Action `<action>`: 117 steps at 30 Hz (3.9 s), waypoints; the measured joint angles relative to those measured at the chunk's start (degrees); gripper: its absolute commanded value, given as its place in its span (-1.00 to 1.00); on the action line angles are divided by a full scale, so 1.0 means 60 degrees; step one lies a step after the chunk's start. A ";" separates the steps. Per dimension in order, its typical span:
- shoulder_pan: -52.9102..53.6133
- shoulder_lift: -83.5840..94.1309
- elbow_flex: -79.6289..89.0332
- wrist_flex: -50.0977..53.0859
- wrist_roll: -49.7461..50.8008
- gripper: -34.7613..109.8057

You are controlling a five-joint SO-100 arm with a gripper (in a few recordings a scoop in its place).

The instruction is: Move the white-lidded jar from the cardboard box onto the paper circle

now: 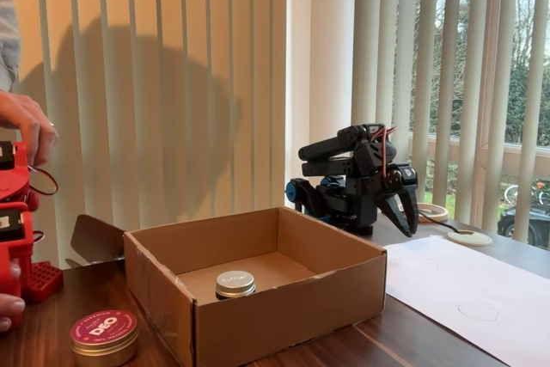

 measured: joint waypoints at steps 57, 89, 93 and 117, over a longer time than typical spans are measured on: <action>0.0176 0.0000 0.0000 -0.0029 -0.0029 -0.07; 0.6313 -0.9243 -0.7471 -0.8159 -1.1909 -0.13; 0.7529 -1.1499 -0.8950 -0.8525 -1.2627 -0.13; 1.0928 -2.0786 -1.4121 -1.0254 -1.4429 -0.08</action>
